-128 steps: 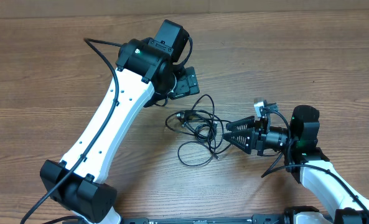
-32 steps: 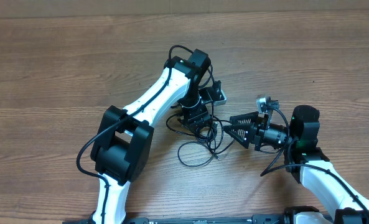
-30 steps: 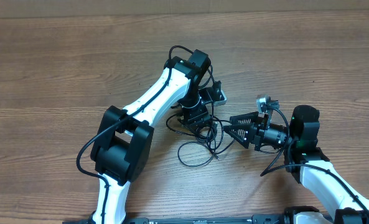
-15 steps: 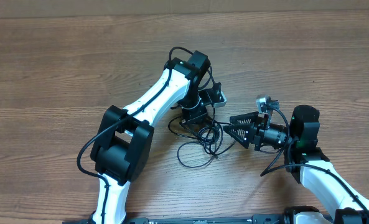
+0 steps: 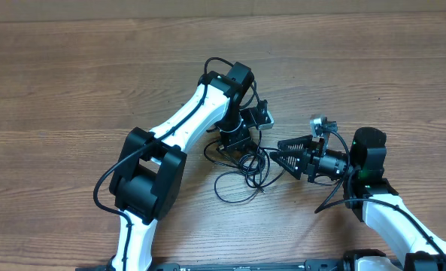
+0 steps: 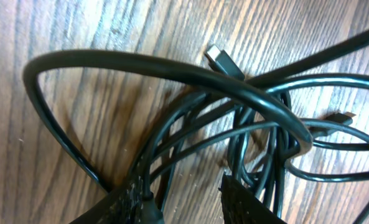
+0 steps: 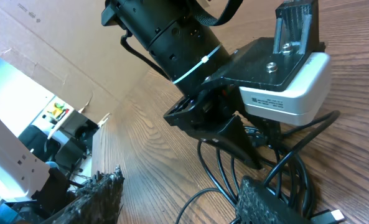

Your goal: Untangle cables

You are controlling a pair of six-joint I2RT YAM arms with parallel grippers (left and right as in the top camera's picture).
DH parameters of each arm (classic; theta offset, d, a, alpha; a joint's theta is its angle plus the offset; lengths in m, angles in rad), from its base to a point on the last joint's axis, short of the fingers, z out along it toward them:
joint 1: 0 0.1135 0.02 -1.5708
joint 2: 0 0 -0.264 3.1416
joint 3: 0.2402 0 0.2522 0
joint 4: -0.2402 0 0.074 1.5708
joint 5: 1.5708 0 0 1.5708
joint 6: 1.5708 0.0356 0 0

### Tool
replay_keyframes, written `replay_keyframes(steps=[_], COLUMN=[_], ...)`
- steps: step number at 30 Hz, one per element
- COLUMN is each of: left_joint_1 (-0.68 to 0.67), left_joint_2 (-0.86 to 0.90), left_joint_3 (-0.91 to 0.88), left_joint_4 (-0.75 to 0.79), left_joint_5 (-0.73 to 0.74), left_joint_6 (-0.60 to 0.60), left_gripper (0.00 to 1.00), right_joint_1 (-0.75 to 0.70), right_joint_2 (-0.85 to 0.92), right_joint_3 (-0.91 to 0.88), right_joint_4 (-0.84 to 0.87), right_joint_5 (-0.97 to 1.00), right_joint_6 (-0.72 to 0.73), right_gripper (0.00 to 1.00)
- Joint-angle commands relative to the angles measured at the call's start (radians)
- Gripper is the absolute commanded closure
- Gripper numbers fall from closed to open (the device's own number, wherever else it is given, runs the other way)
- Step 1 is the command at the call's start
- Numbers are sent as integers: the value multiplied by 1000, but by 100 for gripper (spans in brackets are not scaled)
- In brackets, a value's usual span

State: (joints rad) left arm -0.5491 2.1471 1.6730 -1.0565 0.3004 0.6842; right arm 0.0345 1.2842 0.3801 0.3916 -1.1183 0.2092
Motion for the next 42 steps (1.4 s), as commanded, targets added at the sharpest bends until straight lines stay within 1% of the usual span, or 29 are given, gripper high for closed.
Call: replay_keyframes(steps=[1, 8, 20, 22, 26, 29, 32, 35, 38, 42], left_joint_1=[3, 6, 6, 7, 15, 30, 45, 53, 53, 45], left_joint_2=[8, 8, 8, 8, 8, 8, 8, 8, 8, 8], left_joint_3=[-11, -11, -16, -16, -16, -16, -16, -16, -16, -16], left_joint_4=[12, 19, 21, 21, -5, -26, -31, -39, -39, -34], left_joint_5=[14, 14, 2, -19, -56, -56, -53, -18, 24, 48], left_joint_6=[11, 12, 18, 20, 29, 58, 58, 72, 84, 98], left_gripper=[58, 57, 61, 59, 53, 54, 52, 51, 45, 40], right_joint_1=[4, 4, 4, 4, 4, 4, 4, 4, 4, 4], right_joint_2=[1, 1, 1, 1, 1, 1, 1, 1, 1, 1], right_joint_3=[12, 12, 12, 12, 12, 12, 12, 12, 12, 12], right_joint_4=[3, 3, 3, 4, 3, 3, 4, 4, 4, 4], right_joint_5=[8, 8, 11, 11, 11, 11, 11, 19, 23, 23], right_joint_6=[3, 3, 3, 3, 3, 3, 3, 3, 3, 3], right_gripper=[41, 41, 41, 41, 41, 41, 41, 41, 41, 41])
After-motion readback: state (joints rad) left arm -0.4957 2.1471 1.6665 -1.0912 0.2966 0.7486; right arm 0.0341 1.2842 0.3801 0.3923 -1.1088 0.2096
